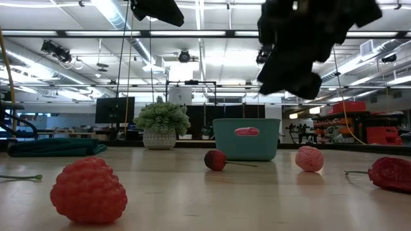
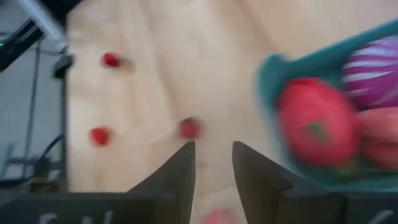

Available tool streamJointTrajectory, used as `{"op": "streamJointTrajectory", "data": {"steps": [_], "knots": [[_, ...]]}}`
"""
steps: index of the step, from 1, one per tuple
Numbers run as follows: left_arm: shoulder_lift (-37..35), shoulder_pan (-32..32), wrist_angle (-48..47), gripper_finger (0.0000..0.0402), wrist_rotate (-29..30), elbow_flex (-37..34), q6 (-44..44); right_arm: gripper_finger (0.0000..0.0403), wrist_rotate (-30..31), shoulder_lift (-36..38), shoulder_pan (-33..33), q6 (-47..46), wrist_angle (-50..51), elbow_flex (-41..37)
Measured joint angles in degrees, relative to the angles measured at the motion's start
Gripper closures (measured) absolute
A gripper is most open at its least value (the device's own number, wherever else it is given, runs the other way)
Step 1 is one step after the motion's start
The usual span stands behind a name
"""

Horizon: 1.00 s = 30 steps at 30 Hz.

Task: Pick and placing Produce into tupperware
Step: Put the red cherry into the blue bin

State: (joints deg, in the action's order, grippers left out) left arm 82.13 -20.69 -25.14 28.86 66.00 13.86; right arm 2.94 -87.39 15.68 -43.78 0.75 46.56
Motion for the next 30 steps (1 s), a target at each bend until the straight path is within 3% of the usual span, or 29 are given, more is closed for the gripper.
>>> {"op": "streamJointTrajectory", "data": {"steps": [7, 12, 20, 25, 30], "knots": [[0.00, -0.02, 0.01, 0.0332, 0.00, 0.00, 0.03, 0.0300, 0.10, 0.04, 10.77, 0.43, 0.22, 4.79], [0.00, -0.02, 0.01, 0.0337, 0.00, 0.00, 0.34, 0.0306, 3.41, 0.04, 18.04, 6.55, 0.07, 7.28], [0.00, -0.02, 0.01, 0.0329, -0.02, 0.00, 0.82, 0.0317, 9.59, 0.04, 22.45, 15.58, -2.24, 9.52], [0.00, -0.02, 0.01, 0.0331, -0.02, 0.00, 0.91, 0.0310, 11.61, 0.04, 21.80, 7.09, -0.13, 9.32], [0.00, -0.02, -0.01, 0.0338, -0.02, 0.00, 0.93, 0.0267, 11.54, 0.04, 22.11, -4.81, 9.60, 9.25]]}}
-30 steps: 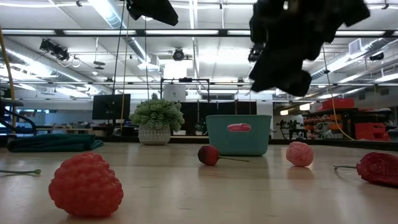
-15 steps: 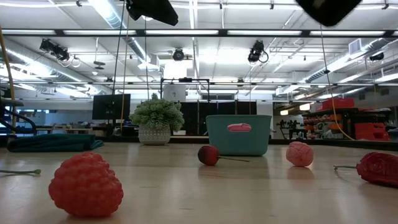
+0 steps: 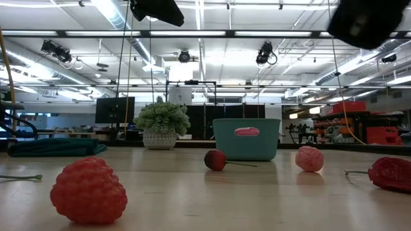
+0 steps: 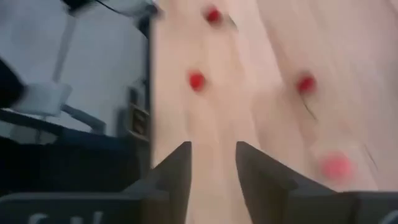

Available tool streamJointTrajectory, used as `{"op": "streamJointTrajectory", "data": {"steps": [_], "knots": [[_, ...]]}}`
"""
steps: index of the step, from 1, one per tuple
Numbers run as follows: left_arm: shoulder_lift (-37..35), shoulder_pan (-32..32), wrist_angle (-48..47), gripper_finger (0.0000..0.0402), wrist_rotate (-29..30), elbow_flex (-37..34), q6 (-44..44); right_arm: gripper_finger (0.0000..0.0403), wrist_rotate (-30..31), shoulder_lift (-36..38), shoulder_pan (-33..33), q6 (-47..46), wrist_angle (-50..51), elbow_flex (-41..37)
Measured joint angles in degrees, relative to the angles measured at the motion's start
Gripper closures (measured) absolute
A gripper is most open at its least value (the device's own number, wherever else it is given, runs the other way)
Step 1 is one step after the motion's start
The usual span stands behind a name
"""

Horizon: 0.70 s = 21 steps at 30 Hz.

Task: Pick and placing Produce into tupperware
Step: Put the red cherry into the blue bin

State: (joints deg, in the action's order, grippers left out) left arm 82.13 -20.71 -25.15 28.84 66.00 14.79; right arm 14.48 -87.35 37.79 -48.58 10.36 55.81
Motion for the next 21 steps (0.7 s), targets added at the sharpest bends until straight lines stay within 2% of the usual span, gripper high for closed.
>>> {"op": "streamJointTrajectory", "data": {"steps": [4, 6, 10, 15, 21], "knots": [[0.00, 0.00, 0.02, 0.0340, 0.00, 0.00, -0.28, 0.0224, 0.18, -0.52, 1.01, -8.60, 10.56, 0.00], [0.00, 0.00, 0.01, 0.0338, 0.00, 0.00, -0.28, 0.0207, 0.92, -1.71, 1.69, -12.04, 12.60, -0.02], [0.00, 0.00, 0.02, 0.0333, 0.00, 0.00, -0.35, 0.0189, 2.42, -6.59, 2.89, -15.03, 7.65, -0.02], [0.00, 0.00, 0.02, 0.0332, 0.00, 0.00, -0.39, 0.0191, 2.69, -14.57, 3.43, -15.62, 3.33, -0.02], [0.00, 0.00, 0.04, 0.0340, 0.00, 0.00, -0.12, 0.0201, 9.33, -19.32, 2.70, -17.65, 2.42, -0.02]]}}
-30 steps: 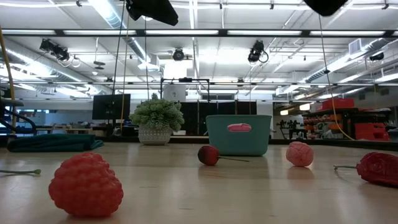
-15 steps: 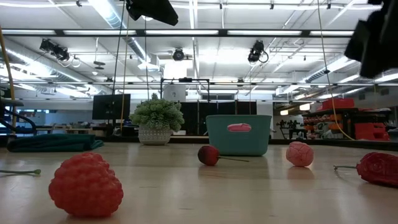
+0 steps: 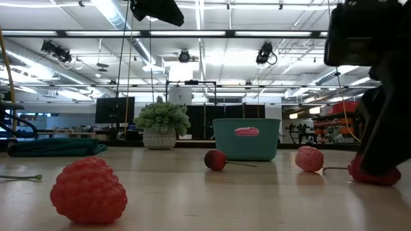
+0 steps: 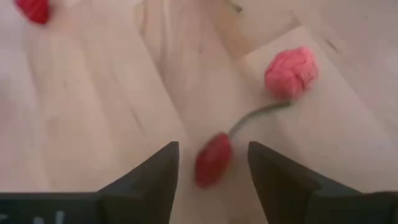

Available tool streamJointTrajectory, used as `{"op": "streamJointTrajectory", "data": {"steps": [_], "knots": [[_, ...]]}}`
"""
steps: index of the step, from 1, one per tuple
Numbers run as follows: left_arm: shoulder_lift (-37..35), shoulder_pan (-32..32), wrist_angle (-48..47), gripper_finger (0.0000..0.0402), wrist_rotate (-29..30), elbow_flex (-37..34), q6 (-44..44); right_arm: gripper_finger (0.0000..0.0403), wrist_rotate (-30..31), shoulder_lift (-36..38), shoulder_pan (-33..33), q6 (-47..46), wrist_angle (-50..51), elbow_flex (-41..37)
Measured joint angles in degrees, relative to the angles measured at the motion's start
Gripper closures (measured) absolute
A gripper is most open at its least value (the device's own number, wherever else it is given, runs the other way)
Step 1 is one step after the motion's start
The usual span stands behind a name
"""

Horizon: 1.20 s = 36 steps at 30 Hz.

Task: Pick and placing Produce into tupperware
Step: Put the red cherry into the blue bin

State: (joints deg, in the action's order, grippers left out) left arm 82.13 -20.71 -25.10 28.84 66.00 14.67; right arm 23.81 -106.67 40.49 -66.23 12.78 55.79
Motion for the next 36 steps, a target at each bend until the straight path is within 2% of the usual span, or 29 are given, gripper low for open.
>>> {"op": "streamJointTrajectory", "data": {"steps": [11, 14, 20, 30, 32, 36], "knots": [[0.00, 0.00, -0.04, 0.0334, 0.00, 0.00, 0.10, 0.0208, 5.05, -2.16, -0.01, -0.11, -1.96, 0.13], [0.00, 0.00, -0.05, 0.0335, 0.00, 0.00, 0.12, 0.0218, 3.95, -1.99, -0.37, -0.29, -1.92, 0.09], [0.00, 0.00, -0.04, 0.0343, 0.00, 0.00, 0.12, 0.0263, 2.76, -1.82, -0.51, -0.24, -1.48, 0.02], [0.00, 0.00, -0.06, 0.0336, 0.00, 0.00, 0.14, 0.0386, 3.24, -1.64, -1.51, -0.16, -1.04, -0.04], [0.00, 0.00, -0.06, 0.0335, 0.00, 0.00, 0.14, 0.0391, 3.28, -1.64, -1.95, 0.14, -1.00, -0.04], [0.00, 0.01, -0.07, 0.0339, 0.00, 0.00, 0.14, 0.0376, 3.19, -0.99, -2.62, 0.29, -0.36, -0.04]]}}
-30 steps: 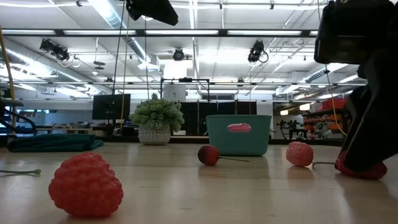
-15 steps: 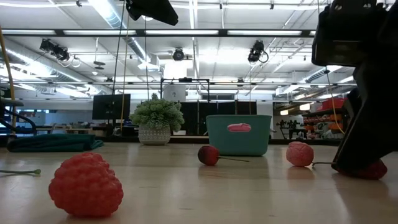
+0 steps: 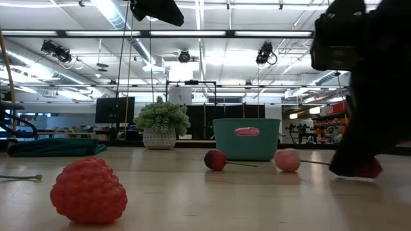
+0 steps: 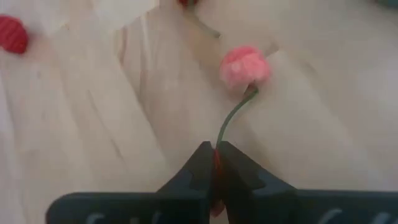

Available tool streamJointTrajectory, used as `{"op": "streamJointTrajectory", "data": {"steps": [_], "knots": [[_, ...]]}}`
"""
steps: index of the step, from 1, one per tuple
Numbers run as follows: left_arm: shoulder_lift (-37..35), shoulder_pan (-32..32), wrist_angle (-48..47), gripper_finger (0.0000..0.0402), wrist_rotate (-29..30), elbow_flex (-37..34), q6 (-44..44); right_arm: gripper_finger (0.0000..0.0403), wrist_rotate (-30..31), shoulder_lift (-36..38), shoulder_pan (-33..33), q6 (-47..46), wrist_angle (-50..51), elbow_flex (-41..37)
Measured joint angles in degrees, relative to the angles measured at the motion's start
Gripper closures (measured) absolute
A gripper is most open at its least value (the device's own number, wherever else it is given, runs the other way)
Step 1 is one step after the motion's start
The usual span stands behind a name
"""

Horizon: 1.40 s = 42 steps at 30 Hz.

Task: Pick and placing Produce into tupperware
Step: Put the red cherry into the blue bin, then adjust the blue bin

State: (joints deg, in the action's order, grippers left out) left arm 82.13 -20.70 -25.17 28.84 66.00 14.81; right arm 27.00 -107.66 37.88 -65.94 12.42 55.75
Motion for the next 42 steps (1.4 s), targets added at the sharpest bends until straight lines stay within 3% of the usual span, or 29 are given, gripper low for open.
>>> {"op": "streamJointTrajectory", "data": {"steps": [7, 14, 16, 20, 26, 30, 42], "knots": [[0.00, 0.01, -0.11, 0.0346, 0.00, 0.00, 0.00, 0.0386, 6.22, 6.48, -0.36, 0.65, 6.19, -0.03], [0.00, -0.01, -0.06, 0.0338, 0.00, 0.00, 0.00, 0.0373, 25.58, 16.06, -3.28, 9.42, 8.60, -0.02], [0.00, -0.01, -0.02, 0.0339, 0.00, 0.00, 0.00, 0.0366, 26.82, 17.98, -5.97, 13.06, 8.40, 0.03], [0.00, 0.01, 0.00, 0.0345, 0.00, 0.01, 0.00, 0.0366, 23.41, 18.21, -13.50, 18.99, 7.10, 0.07], [0.00, 0.01, -0.02, 0.0347, 0.02, 0.00, -0.28, 0.0377, 9.02, 13.09, -22.51, 26.71, 2.21, 0.04], [0.00, 0.00, -0.12, 0.0342, 0.00, 0.00, -0.44, 0.0369, 3.06, 10.76, -25.66, 30.20, 2.29, 0.04], [0.00, 0.01, -0.13, 0.0351, 0.00, 0.02, -0.46, 0.0291, -1.82, 10.98, -27.62, 33.37, 2.21, 0.04]]}}
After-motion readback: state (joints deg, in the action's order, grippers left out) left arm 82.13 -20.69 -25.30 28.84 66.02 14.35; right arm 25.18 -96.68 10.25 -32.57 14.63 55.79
